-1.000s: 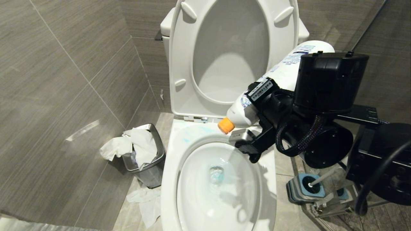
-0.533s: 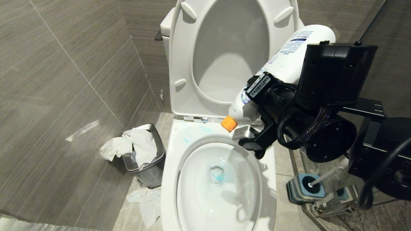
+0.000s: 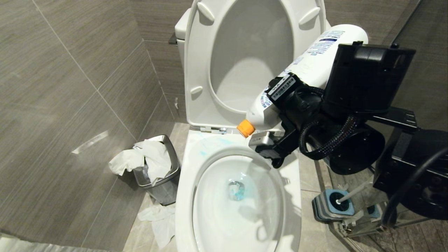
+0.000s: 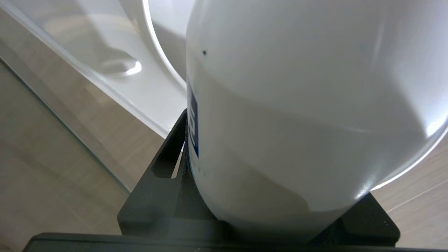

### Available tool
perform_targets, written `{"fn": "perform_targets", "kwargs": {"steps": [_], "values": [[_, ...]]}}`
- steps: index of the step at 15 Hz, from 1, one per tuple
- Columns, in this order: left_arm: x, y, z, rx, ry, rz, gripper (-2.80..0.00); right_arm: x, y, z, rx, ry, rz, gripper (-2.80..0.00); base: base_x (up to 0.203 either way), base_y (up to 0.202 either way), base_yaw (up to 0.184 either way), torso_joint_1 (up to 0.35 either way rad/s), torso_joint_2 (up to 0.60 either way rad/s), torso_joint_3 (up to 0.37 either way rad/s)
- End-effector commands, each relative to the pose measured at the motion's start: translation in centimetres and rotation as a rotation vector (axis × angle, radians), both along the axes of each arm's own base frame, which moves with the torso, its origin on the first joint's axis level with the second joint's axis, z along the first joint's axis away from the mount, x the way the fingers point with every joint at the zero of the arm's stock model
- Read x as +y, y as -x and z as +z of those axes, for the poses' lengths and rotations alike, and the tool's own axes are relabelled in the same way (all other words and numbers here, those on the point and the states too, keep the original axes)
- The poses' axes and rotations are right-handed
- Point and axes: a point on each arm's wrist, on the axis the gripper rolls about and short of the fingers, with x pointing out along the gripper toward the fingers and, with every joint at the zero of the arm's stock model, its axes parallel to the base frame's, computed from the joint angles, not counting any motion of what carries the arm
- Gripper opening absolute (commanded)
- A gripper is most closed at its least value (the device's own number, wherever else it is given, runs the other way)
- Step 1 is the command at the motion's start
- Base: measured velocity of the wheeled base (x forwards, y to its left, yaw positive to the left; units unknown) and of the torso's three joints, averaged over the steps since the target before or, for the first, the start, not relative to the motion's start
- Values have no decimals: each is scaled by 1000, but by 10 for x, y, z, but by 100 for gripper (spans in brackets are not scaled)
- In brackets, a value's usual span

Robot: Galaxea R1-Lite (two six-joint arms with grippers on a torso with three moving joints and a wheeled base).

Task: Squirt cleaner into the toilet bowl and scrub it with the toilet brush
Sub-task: Pour in the cleaning agent

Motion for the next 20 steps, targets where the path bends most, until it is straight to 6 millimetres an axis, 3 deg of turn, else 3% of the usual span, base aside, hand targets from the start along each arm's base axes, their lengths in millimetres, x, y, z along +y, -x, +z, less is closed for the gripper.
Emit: {"fn": "perform_targets", "kwargs": {"steps": [1,4,11,15,20], "values": [[0,0,0,1,1,-1,-280,3,-2,-6,20,-84,-3,-280,0,0,0,0,0,0],[0,0,0,1,1,0,-280,1,-1,-15,60,-270,-11,-280,0,0,0,0,0,0],[0,0,0,0,2,-1,-280,-22,18,5,43,-714,-45,-280,0,0,0,0,0,0],[0,0,0,1,2,-1,-280,-34,28,22,-2,-1018,-72,-280,0,0,0,0,0,0],[0,0,0,1,2,-1,-280,-52,33,69,-143,-1346,-88,-280,0,0,0,0,0,0]]}}
